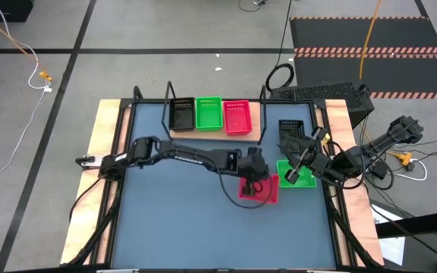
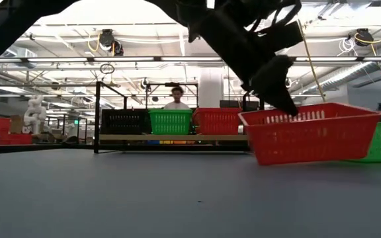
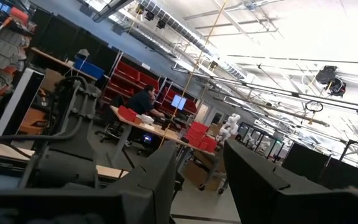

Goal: Stack baskets on shelf by color
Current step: Move the red bin to the middle right of the table, then stack the green bin on top of the green bins on the shelf

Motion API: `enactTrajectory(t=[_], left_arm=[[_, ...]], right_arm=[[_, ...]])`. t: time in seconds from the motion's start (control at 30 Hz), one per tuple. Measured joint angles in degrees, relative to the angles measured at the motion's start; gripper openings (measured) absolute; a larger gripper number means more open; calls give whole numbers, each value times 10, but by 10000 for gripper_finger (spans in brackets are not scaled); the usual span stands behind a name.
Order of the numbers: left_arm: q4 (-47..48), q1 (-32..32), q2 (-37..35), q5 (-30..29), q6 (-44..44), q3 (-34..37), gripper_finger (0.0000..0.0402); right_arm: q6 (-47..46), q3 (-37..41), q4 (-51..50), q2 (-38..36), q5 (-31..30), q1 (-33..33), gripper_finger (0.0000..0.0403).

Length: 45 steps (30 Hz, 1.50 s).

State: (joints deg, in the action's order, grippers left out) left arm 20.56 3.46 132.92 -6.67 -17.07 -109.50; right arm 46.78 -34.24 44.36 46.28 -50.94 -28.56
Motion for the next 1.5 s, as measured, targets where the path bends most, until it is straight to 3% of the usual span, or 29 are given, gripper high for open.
enactTrajectory(t=[0.13,0.23,0.53,0.67,0.77,0.87,1.13,1.37,1.5], left_arm=[[28,15,0,-58,6,0,9],[39,22,0,-65,34,0,11],[-4,27,0,-65,49,0,115],[-20,27,0,-64,-10,0,150],[-26,27,0,-19,-64,0,164],[-26,27,0,20,-103,0,165],[-81,6,0,-2,-217,-8,130],[-116,-51,0,133,-115,-9,107],[-122,-56,0,146,-111,-9,106]], right_arm=[[-6,0,0,0,0,0,130],[-7,0,0,0,0,0,130],[-7,0,2,0,0,0,130],[-7,0,2,0,0,0,130],[-7,0,1,0,0,0,130],[-7,0,0,0,0,0,130],[-7,0,0,0,0,0,130],[-6,0,0,0,0,0,130],[-5,0,0,0,0,0,130]])
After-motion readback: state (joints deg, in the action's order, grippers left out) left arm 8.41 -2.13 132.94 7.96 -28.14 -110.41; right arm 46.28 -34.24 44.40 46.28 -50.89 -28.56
